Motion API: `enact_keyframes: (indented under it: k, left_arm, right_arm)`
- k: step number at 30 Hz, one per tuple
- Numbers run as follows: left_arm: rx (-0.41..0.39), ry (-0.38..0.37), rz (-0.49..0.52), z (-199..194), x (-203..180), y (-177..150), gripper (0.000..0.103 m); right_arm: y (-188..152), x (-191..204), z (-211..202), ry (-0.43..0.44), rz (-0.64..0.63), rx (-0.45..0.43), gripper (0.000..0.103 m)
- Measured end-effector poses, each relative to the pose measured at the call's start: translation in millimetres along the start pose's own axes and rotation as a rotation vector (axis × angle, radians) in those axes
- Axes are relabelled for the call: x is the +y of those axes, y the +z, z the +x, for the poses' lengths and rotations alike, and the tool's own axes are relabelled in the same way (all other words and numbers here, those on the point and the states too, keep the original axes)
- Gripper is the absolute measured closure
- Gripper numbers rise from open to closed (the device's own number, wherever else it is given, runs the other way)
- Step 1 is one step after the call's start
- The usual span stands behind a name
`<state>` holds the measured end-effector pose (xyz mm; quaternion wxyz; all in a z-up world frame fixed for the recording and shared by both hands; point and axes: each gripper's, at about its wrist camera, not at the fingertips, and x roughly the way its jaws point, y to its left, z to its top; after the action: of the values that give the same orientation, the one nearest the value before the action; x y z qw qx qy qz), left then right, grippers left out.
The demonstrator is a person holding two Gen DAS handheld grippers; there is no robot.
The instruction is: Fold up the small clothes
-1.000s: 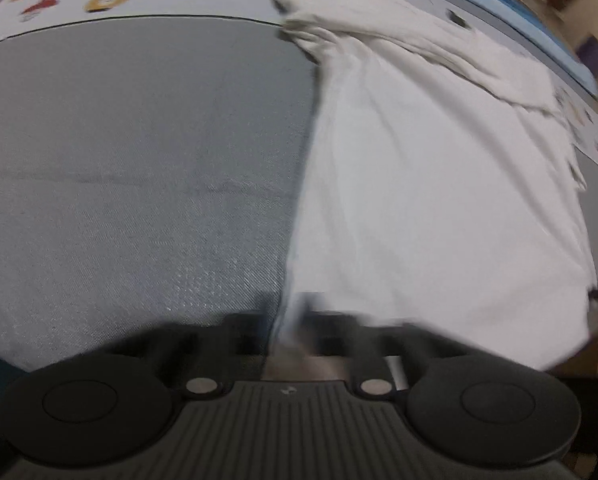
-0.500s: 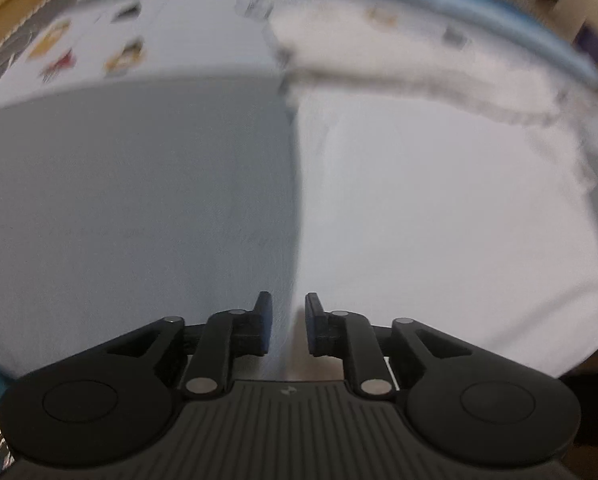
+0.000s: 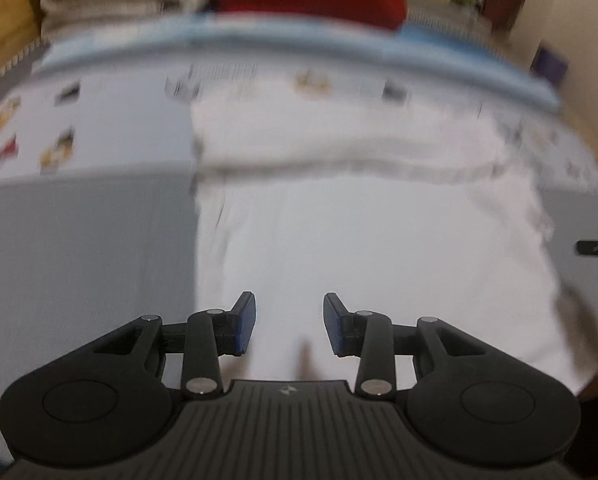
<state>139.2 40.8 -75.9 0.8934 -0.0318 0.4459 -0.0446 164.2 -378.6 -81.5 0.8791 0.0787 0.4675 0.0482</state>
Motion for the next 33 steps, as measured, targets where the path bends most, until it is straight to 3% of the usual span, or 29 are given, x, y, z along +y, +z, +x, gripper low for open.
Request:
enact_keyframes:
  k: [4, 7, 10, 12, 14, 17, 19, 20, 22, 23, 25, 27, 30, 33]
  left_arm:
    - [-0.053, -0.018, 0.117, -4, -32, 44, 0.079]
    - [-0.099, 0.008, 0.241, 3, -51, 79, 0.079]
    - [-0.177, 0.011, 0.257, 8, -55, 96, 0.078]
    - [-0.226, 0.016, 0.238, 25, -55, 100, 0.076]
    - [-0.235, -0.008, 0.212, 37, -54, 92, 0.076]
    - [-0.158, -0.02, 0.193, 62, -57, 90, 0.075]
    - [-0.164, -0.058, 0.212, 71, -60, 93, 0.063]
    - [-0.167, -0.058, 0.229, 74, -62, 93, 0.061]
    - [-0.171, -0.064, 0.242, 81, -64, 94, 0.059]
    - [-0.171, -0.074, 0.241, 83, -64, 95, 0.057]
    - [-0.182, -0.092, 0.231, 89, -63, 100, 0.048]
    - [-0.198, -0.118, 0.217, 92, -61, 106, 0.043]
    - [-0.228, -0.164, 0.192, 88, -61, 113, 0.03]
    - [-0.263, -0.201, 0.191, 87, -63, 117, 0.024]
  right_arm:
    - [31, -2, 11, 0.082, 0.158, -0.111, 0.094]
    - [49, 0, 35, 0.142, 0.247, -0.12, 0.091]
    - [62, 5, 63, 0.202, 0.314, -0.073, 0.085]
    - [70, 12, 80, 0.192, 0.325, -0.046, 0.067]
    - [74, 16, 99, 0.17, 0.351, -0.012, 0.059]
    - [78, 12, 123, 0.143, 0.436, 0.025, 0.059]
    - [82, 9, 134, 0.126, 0.485, 0.023, 0.059]
    - [84, 8, 137, 0.112, 0.494, 0.012, 0.062]
    - [88, 15, 136, 0.065, 0.468, -0.042, 0.083]
    - [91, 21, 133, 0.042, 0.435, -0.071, 0.099]
    - [95, 38, 123, -0.007, 0.348, -0.147, 0.103]
    - [99, 57, 109, 0.01, 0.256, -0.232, 0.103]
    - [103, 87, 85, 0.153, 0.14, -0.352, 0.103]
    - [104, 110, 71, 0.366, 0.1, -0.378, 0.103]
